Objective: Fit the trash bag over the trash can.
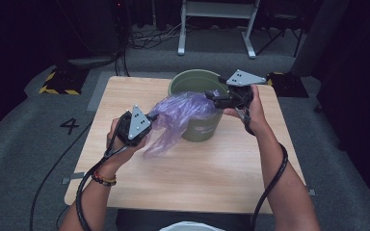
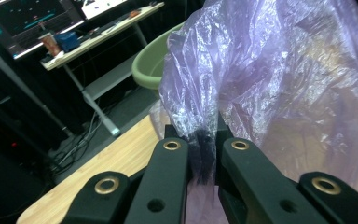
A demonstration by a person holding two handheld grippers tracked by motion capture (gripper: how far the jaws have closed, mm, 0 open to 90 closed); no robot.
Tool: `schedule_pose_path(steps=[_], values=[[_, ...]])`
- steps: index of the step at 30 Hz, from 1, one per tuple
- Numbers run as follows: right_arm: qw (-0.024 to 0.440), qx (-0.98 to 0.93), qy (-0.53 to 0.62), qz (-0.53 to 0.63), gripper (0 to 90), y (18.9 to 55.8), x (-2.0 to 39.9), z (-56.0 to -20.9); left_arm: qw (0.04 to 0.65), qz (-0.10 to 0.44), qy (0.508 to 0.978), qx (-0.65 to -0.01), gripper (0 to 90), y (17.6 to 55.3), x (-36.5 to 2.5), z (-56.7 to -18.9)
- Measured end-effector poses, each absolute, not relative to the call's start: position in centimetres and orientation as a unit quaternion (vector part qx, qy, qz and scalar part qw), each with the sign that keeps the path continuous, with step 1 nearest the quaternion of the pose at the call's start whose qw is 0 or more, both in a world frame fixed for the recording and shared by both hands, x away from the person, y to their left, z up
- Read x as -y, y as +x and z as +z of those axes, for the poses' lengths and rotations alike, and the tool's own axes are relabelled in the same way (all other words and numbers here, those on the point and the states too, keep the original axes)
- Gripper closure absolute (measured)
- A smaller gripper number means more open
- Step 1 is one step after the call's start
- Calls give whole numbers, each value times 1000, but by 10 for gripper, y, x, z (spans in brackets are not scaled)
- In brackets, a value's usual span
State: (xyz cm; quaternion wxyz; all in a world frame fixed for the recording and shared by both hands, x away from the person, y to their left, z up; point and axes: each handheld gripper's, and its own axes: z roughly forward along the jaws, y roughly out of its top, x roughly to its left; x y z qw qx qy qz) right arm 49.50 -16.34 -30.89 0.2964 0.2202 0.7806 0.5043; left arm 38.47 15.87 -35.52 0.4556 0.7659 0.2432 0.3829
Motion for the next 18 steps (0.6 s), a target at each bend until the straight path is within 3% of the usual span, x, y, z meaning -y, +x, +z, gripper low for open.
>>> schedule_pose_path(steps=[9, 14, 18], values=[[283, -776, 202, 527, 237, 478, 179, -298, 453, 371, 771, -251, 899, 387, -165, -363], [263, -795, 193, 511, 320, 468, 187, -309, 460, 356, 775, -246, 898, 386, -162, -365], [289, -810, 204, 467, 400, 471, 180, -318, 467, 351, 778, -231, 897, 385, -155, -363]])
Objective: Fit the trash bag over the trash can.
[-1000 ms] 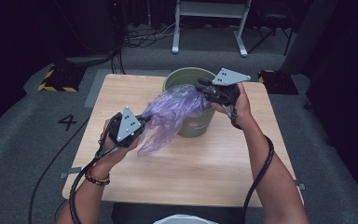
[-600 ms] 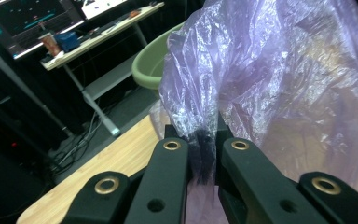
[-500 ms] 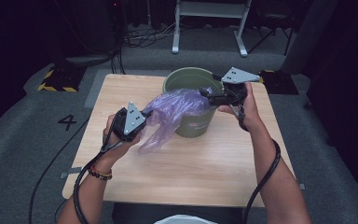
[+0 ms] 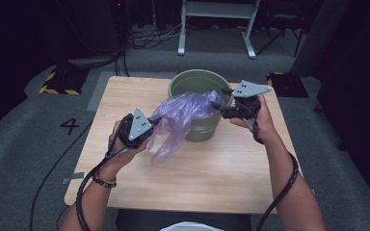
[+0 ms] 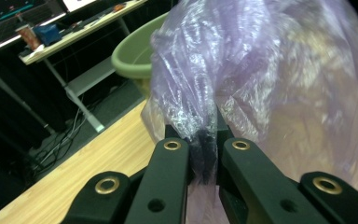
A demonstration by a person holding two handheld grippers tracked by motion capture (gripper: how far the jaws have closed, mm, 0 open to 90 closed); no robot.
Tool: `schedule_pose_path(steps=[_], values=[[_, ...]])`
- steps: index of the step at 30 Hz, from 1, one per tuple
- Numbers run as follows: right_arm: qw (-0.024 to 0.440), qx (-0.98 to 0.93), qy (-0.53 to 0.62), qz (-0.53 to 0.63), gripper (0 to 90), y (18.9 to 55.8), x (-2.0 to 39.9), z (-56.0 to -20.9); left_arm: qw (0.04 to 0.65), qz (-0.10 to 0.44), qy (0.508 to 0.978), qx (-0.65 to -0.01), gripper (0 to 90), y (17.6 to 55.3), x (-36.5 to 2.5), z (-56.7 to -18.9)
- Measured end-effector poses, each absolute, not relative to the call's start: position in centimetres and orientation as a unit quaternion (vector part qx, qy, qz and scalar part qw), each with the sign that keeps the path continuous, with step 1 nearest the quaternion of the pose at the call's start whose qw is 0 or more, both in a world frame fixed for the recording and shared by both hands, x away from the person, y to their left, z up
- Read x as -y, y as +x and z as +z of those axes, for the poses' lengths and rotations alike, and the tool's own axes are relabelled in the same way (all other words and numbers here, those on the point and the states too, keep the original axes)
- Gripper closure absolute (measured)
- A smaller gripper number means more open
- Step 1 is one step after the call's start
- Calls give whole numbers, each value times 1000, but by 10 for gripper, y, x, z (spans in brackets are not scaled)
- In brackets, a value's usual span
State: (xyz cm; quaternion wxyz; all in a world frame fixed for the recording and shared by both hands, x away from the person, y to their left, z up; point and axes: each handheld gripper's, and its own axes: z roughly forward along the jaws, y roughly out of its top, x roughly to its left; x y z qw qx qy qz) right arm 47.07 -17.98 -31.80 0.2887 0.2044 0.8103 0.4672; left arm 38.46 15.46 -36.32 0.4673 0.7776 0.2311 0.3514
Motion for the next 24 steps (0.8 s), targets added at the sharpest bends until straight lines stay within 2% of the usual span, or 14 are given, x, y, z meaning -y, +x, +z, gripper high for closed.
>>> schedule_pose_path(steps=[7, 10, 16, 24], values=[[336, -802, 249, 428, 380, 486, 166, -326, 476, 333, 787, -207, 890, 384, -141, -360], [336, -797, 255, 433, 379, 486, 165, -327, 475, 330, 791, -198, 880, 383, -138, -359], [314, -781, 235, 486, 341, 466, 174, -321, 480, 318, 796, -185, 875, 380, -130, -358], [268, -777, 181, 540, 298, 417, 184, -322, 477, 309, 805, -172, 876, 379, -120, -361]])
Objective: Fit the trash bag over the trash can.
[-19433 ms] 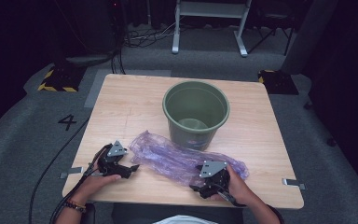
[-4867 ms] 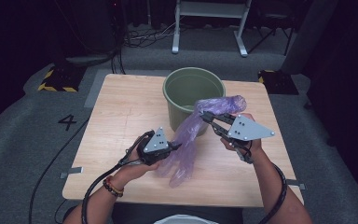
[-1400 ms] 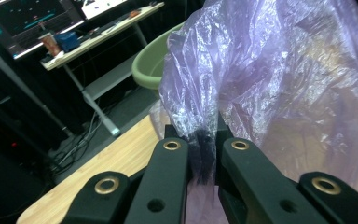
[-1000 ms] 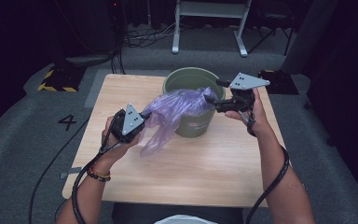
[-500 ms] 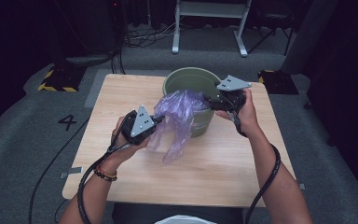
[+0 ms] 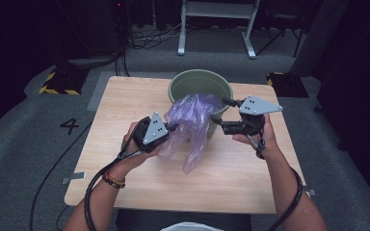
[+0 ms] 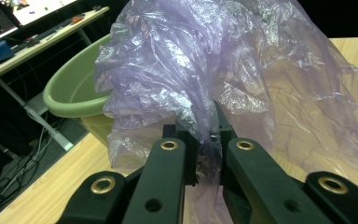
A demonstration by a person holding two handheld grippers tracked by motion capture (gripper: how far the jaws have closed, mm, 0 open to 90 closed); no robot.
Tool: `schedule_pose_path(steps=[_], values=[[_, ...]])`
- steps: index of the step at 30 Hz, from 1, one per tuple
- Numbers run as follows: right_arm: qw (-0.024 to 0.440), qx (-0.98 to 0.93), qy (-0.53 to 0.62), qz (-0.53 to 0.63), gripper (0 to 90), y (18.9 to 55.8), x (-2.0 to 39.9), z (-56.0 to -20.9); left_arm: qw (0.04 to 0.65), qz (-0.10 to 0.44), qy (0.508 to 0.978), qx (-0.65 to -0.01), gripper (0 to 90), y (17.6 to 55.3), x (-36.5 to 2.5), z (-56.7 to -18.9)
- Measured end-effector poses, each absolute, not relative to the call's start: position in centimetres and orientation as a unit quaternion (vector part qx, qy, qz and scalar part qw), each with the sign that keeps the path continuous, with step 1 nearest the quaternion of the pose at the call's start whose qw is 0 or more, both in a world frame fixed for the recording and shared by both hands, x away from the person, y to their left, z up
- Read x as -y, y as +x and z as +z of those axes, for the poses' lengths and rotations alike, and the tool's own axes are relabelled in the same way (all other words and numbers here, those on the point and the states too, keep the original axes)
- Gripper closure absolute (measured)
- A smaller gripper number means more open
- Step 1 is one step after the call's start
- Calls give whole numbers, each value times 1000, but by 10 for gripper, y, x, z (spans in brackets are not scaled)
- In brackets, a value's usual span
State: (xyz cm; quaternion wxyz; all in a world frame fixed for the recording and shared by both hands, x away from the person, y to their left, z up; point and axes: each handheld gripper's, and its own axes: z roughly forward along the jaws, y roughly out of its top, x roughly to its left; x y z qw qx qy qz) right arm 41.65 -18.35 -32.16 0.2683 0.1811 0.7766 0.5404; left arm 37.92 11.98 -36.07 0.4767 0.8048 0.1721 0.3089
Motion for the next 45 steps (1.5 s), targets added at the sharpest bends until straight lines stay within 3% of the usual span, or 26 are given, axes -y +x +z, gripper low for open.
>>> schedule_pose_path(steps=[4, 12, 13, 17, 20, 23, 32, 41, 44, 45], values=[[237, -788, 147, 548, 273, 390, 177, -335, 476, 307, 807, -169, 876, 379, -115, -361], [231, -801, 143, 533, 287, 377, 164, -362, 484, 305, 802, -171, 880, 382, -108, -359], [239, -803, 145, 527, 335, 377, 164, -366, 484, 306, 802, -171, 880, 382, -107, -359], [236, -810, 143, 518, 682, 379, 163, -374, 487, 302, 801, -173, 882, 384, -106, -359], [236, -801, 144, 532, 839, 380, 166, -374, 490, 301, 800, -173, 882, 385, -107, -358], [239, -789, 152, 544, 899, 381, 169, -372, 491, 302, 798, -174, 876, 386, -107, -358], [280, -752, 181, 568, 900, 388, 190, -356, 489, 317, 792, -181, 856, 391, -111, -351], [316, -721, 234, 570, 900, 409, 216, -342, 492, 333, 775, -216, 702, 404, -125, -340], [320, -716, 243, 570, 900, 415, 220, -342, 490, 334, 771, -232, 563, 408, -128, -339], [324, -713, 255, 567, 900, 421, 223, -342, 496, 330, 766, -241, 620, 412, -133, -338]])
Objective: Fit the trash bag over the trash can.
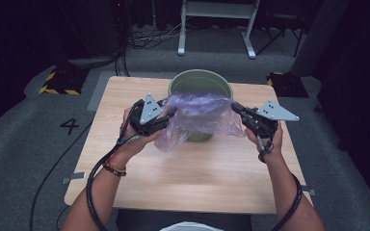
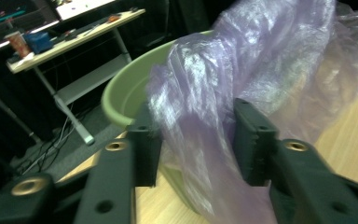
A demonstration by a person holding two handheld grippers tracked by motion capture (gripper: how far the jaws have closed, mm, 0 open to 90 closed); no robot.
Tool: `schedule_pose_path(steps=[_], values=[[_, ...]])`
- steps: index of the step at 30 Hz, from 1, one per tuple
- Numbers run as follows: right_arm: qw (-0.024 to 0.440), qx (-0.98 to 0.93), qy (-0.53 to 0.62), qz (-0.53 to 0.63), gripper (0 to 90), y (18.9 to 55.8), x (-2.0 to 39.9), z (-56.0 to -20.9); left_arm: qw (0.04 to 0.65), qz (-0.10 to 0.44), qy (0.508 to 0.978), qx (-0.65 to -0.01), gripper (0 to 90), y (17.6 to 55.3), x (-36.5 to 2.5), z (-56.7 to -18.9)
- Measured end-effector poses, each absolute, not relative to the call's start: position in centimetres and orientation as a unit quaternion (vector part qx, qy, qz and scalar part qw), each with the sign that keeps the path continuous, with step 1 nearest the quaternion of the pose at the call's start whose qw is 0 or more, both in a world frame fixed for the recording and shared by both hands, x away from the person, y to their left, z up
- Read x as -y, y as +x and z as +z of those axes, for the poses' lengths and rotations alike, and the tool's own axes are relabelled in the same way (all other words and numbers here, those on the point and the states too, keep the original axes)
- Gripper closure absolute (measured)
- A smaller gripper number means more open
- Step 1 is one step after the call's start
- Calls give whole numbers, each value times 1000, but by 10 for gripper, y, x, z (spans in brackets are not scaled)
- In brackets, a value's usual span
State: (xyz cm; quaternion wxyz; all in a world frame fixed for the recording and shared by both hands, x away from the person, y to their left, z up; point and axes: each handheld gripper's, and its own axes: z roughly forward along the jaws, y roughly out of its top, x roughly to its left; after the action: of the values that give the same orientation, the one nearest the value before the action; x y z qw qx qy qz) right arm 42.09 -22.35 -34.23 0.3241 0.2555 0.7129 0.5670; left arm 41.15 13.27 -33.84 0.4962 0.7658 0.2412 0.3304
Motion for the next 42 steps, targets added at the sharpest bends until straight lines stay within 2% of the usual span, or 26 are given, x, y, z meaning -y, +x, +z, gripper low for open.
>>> schedule_pose_path(steps=[3, 5, 6, 8, 10, 13, 14, 15, 26, 28, 30, 31, 33, 34, 36, 37, 38, 42], values=[[326, -709, 267, 565, 900, 427, 226, -343, 501, 326, 761, -253, 553, 415, -137, -338], [332, -705, 275, 563, 900, 433, 228, -343, 496, 328, 763, -253, 572, 417, -141, -338], [338, -703, 281, 559, 900, 438, 230, -344, 482, 342, 766, -254, 641, 419, -143, -340], [337, -702, 285, 559, 900, 441, 231, -344, 481, 339, 768, -254, 643, 420, -144, -340], [341, -701, 293, 554, 900, 448, 233, -345, 479, 333, 775, -244, 723, 422, -146, -342], [345, -701, 295, 550, 900, 452, 233, -344, 478, 331, 779, -234, 804, 423, -145, -342], [345, -699, 295, 552, 900, 453, 233, -343, 478, 330, 781, -229, 804, 423, -145, -341], [345, -698, 294, 554, 900, 456, 233, -339, 475, 335, 782, -224, 852, 423, -144, -339], [345, -719, 307, 520, 899, 482, 222, -328, 462, 333, 786, -241, 877, 450, -136, -329], [342, -722, 312, 513, 891, 487, 222, -330, 455, 337, 786, -248, 859, 455, -136, -330], [341, -726, 319, 505, 877, 490, 221, -332, 456, 333, 782, -263, 791, 460, -138, -332], [340, -726, 324, 502, 866, 492, 222, -334, 456, 333, 782, -263, 737, 460, -138, -332], [336, -727, 327, 502, 858, 493, 223, -335, 459, 328, 777, -279, 571, 464, -141, -334], [334, -729, 328, 500, 851, 494, 223, -337, 463, 326, 771, -292, 571, 465, -145, -335], [332, -731, 331, 496, 848, 494, 226, -341, 470, 321, 763, -305, 408, 465, -152, -337], [332, -731, 331, 496, 848, 494, 226, -341, 473, 320, 761, -310, 408, 465, -155, -338], [333, -730, 333, 496, 848, 493, 227, -342, 486, 304, 757, -314, 337, 462, -166, -340], [337, -732, 330, 492, 850, 490, 230, -342, 495, 300, 757, -304, 263, 448, -183, -346]])
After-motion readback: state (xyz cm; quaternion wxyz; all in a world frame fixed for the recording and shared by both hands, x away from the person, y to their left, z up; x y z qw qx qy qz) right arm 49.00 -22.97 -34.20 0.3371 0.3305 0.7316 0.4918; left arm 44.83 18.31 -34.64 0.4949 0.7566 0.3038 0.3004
